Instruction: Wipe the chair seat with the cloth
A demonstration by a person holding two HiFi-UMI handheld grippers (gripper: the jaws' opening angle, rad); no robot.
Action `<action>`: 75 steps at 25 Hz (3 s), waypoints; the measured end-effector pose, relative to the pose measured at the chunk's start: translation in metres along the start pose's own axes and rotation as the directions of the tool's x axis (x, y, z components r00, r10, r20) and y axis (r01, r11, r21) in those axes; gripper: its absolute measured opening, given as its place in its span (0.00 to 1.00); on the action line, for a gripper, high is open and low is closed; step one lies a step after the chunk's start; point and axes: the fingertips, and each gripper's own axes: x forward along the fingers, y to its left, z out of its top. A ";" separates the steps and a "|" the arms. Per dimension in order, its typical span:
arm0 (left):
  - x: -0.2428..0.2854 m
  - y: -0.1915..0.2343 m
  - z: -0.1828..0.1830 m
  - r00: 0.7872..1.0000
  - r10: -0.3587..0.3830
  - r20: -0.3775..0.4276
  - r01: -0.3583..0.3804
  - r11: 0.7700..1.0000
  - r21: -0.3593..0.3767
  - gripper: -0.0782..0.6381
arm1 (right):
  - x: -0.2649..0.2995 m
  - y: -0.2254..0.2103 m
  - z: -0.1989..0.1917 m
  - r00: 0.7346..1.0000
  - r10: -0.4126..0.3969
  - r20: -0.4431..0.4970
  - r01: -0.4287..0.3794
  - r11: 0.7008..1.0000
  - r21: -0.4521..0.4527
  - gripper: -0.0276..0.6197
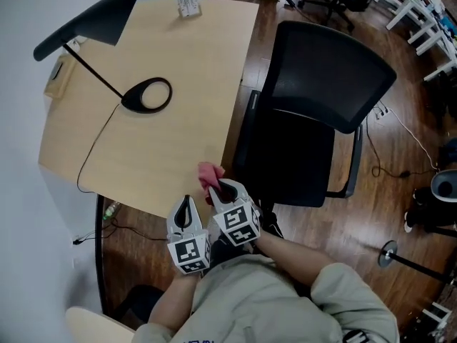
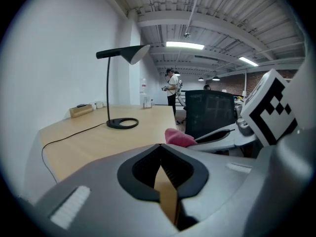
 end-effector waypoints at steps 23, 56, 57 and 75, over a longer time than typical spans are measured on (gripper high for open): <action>0.169 -0.279 0.034 0.973 -0.227 0.038 0.226 0.973 0.033 0.12 | -0.048 -0.329 -0.048 0.958 -0.283 0.047 0.268 0.941 0.206 0.14; 0.331 -0.236 -0.151 0.976 -0.161 -0.147 0.159 0.987 -0.022 0.12 | 0.234 -0.426 -0.206 0.957 -0.255 -0.139 0.287 0.905 0.315 0.14; 0.332 -0.237 -0.150 0.975 -0.166 -0.150 0.166 0.986 -0.013 0.12 | 0.230 -0.430 -0.207 0.954 -0.264 -0.140 0.295 0.901 0.317 0.14; 0.319 -0.403 -0.161 0.870 -0.456 -0.187 0.474 0.878 0.061 0.12 | 0.003 -0.596 -0.338 0.722 -0.606 -0.335 0.692 0.630 0.352 0.14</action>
